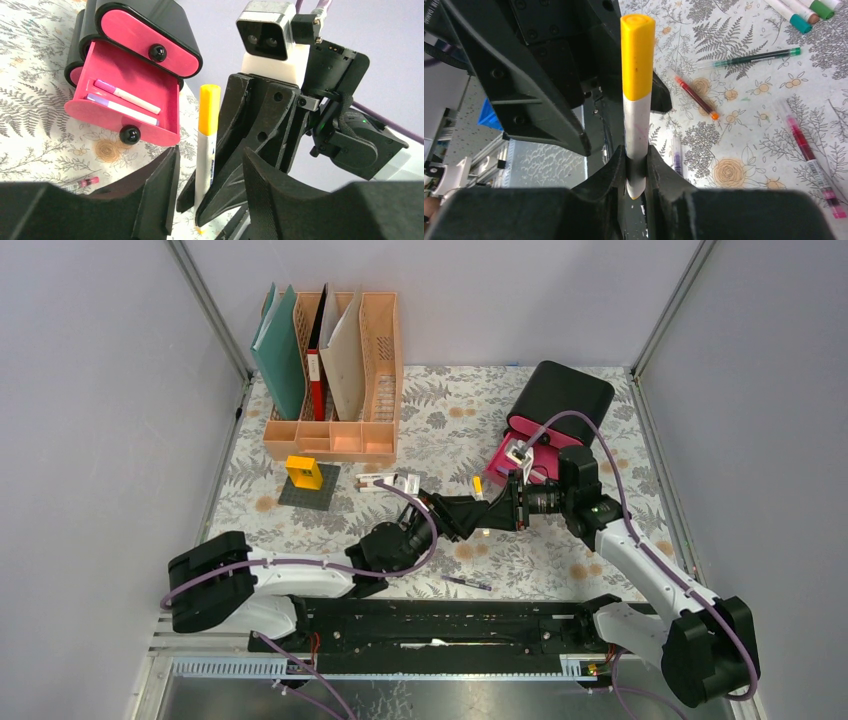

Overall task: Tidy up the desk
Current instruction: Place the stationery in the drawer.

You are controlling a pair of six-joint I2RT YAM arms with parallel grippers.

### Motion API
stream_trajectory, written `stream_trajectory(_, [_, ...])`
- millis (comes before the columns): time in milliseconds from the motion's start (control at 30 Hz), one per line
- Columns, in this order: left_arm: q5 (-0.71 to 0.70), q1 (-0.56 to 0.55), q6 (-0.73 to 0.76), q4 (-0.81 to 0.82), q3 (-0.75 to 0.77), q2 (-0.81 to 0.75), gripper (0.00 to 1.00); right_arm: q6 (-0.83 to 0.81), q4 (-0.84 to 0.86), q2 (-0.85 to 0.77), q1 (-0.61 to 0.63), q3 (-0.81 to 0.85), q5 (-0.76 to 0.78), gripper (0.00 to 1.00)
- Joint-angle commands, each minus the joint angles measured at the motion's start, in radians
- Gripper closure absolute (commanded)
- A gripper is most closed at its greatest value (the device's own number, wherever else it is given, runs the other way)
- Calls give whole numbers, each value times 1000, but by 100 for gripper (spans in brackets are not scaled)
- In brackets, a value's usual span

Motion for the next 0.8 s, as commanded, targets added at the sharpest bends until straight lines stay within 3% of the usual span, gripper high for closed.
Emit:
stream_trajectory(0, [6, -4, -1, -62, 34, -82, 38, -128, -108, -11, -2, 74, 9, 100])
stream_trajectory(200, [5, -4, 37, -236, -18, -214, 13, -505, -418, -24, -2, 182, 134, 100])
stream_trajectory(300, [-8, -4, 60, -281, -75, -293, 2, -608, -503, -40, -2, 211, 270, 100])
stream_trajectory(767, [-83, 2, 46, -450, -202, -474, 1, -740, -451, -89, -1, 196, 818, 100])
